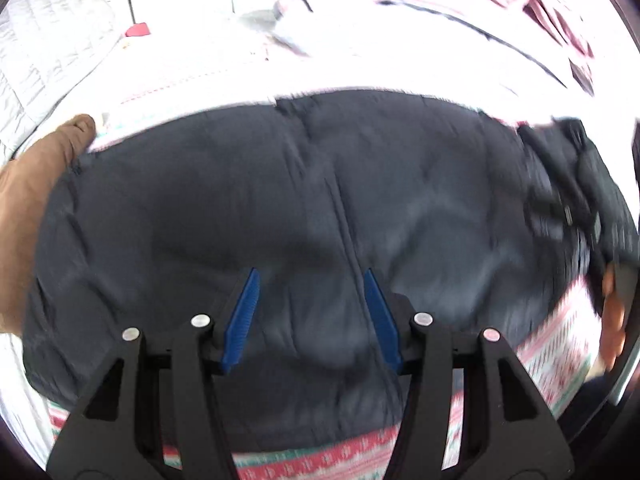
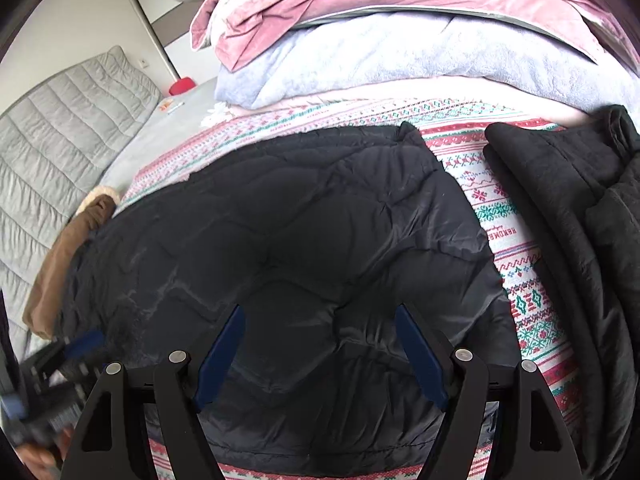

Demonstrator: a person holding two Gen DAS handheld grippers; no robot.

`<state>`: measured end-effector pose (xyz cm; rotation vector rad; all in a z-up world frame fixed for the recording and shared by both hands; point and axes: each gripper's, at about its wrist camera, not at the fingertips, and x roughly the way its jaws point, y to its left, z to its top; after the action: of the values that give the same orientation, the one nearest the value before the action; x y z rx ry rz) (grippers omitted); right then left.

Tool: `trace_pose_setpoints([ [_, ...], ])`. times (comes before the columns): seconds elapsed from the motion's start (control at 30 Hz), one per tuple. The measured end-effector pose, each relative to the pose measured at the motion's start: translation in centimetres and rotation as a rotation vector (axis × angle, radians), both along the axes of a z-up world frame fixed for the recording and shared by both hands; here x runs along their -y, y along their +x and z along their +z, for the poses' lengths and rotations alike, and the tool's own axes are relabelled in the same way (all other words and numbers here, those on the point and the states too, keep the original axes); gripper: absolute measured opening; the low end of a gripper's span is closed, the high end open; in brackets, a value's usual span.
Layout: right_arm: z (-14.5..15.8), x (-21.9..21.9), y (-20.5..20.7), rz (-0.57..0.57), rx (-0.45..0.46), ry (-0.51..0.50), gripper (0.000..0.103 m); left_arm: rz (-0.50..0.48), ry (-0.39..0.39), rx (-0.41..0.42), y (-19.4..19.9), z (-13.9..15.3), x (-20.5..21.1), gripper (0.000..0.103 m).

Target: Fold large clothes

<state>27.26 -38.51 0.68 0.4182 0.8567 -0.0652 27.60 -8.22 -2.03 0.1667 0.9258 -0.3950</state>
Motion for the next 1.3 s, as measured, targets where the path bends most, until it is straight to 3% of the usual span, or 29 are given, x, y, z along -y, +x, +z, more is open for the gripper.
trace_pose_setpoints([
  [0.13,-0.1,0.2,0.0,-0.005,-0.003,0.013,0.079,0.072,0.013,-0.007,4.7,-0.2,0.6,0.057],
  [0.23,-0.3,0.1,-0.1,0.003,-0.01,0.014,0.079,0.108,0.053,-0.063,7.1,-2.8,1.1,0.058],
  [0.37,-0.5,0.1,-0.2,0.019,-0.018,0.004,0.078,0.107,0.114,-0.038,7.1,-5.2,2.0,0.061],
  [0.5,-0.6,0.5,-0.2,0.016,-0.019,0.017,0.079,0.104,0.139,-0.085,7.6,-4.4,2.3,0.061],
  [0.6,-0.6,0.9,-0.1,0.006,-0.016,0.034,0.079,0.112,0.053,-0.101,9.2,-2.4,1.6,0.061],
  [0.7,-0.4,0.9,0.0,0.004,-0.011,0.048,0.079,0.147,0.026,-0.085,11.4,-1.2,1.6,0.061],
  [0.9,-0.4,0.8,0.1,0.007,-0.015,0.05,0.079,0.184,0.047,-0.211,15.7,-5.4,2.6,0.061],
  [1.0,-0.4,0.8,0.0,0.005,-0.02,0.055,0.079,0.209,0.009,-0.209,16.0,-6.7,2.1,0.061],
  [1.1,-0.1,0.6,-0.4,0.016,-0.009,0.047,0.079,0.209,0.023,-0.216,16.4,-6.6,2.3,0.061],
  [1.17,0.1,0.4,-0.9,0.026,-0.003,0.038,0.079,0.207,0.021,-0.223,16.1,-5.9,2.4,0.061],
  [1.3,0.4,1.0,-2.5,0.039,0.014,0.058,0.079,0.208,-0.066,-0.202,13.6,-3.3,0.2,0.061],
])
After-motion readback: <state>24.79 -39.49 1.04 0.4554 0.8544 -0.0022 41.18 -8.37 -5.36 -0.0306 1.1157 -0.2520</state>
